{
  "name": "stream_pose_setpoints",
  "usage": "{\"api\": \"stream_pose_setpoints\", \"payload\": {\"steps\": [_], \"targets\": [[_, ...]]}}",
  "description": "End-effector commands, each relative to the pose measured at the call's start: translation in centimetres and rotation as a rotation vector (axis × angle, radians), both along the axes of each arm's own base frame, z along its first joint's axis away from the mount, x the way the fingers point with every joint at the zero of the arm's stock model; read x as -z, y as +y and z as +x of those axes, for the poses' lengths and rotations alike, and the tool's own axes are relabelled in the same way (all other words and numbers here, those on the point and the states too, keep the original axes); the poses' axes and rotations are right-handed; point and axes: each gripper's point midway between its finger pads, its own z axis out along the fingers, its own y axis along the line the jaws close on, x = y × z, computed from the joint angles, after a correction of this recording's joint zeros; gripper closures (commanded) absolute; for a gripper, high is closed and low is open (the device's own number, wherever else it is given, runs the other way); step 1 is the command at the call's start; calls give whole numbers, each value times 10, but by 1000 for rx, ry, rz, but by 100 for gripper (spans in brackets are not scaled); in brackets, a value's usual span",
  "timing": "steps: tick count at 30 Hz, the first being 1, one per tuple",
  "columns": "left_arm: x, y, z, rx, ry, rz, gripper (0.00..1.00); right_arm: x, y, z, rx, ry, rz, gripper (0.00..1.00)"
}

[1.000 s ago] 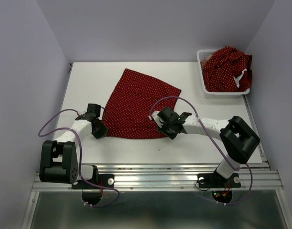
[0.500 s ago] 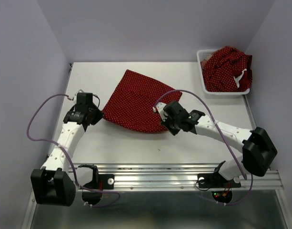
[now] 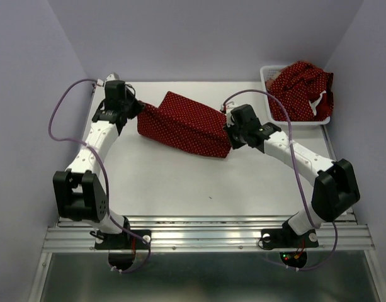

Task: Fold and stack the skirts
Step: Fold the skirt

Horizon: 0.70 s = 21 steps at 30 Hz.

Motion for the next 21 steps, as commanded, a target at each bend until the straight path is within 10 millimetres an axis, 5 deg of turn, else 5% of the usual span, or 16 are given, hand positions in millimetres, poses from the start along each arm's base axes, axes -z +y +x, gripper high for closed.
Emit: {"api": "stream_pose_setpoints", "payload": {"steps": [1, 2, 4, 6, 9, 12, 14, 16, 18, 19, 20, 21], "targets": [[-66, -5, 51, 36, -214, 10, 100, -17, -4, 37, 104, -41, 82, 99], [-49, -8, 65, 52, -179, 20, 100, -11, -12, 45, 138, -24, 88, 99], [-65, -13, 85, 71, -215, 16, 100, -9, -10, 51, 132, -17, 99, 99], [-59, -17, 107, 88, -206, 17, 100, -8, -12, 63, 144, -14, 104, 99], [-33, -23, 135, 108, -160, 11, 100, 2, -13, 79, 147, 18, 125, 100], [-35, -27, 155, 122, -182, 8, 100, 15, -16, 95, 164, 38, 125, 99], [-14, -31, 170, 131, -159, 9, 100, 20, -21, 104, 176, 46, 140, 99], [-21, -36, 185, 143, -199, 3, 100, 29, -24, 115, 184, 66, 159, 99], [-3, -49, 198, 180, -190, -7, 100, 34, -26, 122, 198, 79, 170, 99], [-13, -54, 206, 194, -226, -9, 100, 40, -24, 126, 193, 87, 169, 99], [4, -61, 213, 204, -208, 2, 100, 44, -27, 130, 200, 90, 170, 99], [-5, -63, 219, 197, -231, 6, 100, 45, -30, 135, 211, 92, 173, 98]]}}
